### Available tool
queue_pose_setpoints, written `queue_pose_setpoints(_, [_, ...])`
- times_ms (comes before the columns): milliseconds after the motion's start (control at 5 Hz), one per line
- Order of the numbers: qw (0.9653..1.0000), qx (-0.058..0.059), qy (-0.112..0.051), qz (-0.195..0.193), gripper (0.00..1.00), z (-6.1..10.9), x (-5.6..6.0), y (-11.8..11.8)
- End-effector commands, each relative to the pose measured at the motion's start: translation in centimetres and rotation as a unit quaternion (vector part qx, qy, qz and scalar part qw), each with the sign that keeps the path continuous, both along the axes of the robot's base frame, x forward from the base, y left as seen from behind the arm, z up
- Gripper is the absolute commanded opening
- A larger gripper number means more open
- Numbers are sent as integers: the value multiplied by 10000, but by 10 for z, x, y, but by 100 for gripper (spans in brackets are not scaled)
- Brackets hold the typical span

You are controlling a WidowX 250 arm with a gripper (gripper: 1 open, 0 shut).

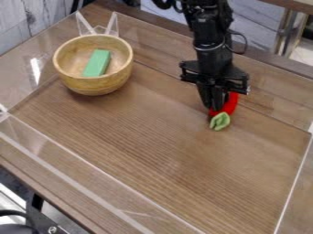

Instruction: Move the red fruit to the right

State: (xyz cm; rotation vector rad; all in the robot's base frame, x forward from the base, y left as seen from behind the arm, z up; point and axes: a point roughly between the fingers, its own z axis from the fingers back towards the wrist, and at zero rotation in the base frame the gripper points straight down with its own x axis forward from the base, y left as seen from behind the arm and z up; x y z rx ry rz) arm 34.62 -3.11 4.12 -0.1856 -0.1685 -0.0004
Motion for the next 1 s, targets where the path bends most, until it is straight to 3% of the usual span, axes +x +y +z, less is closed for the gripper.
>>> queue_pose_setpoints(0, [9996,-16,-265,20,0,24,8,1])
queue_pose_setpoints(200, [9997,-45,-250,38,0,33,5,2])
queue_pose_setpoints(600, [9992,-86,-247,296,0,32,1,18])
queue_pose_setpoints(800, [9995,-112,-243,170,0,25,-1,30])
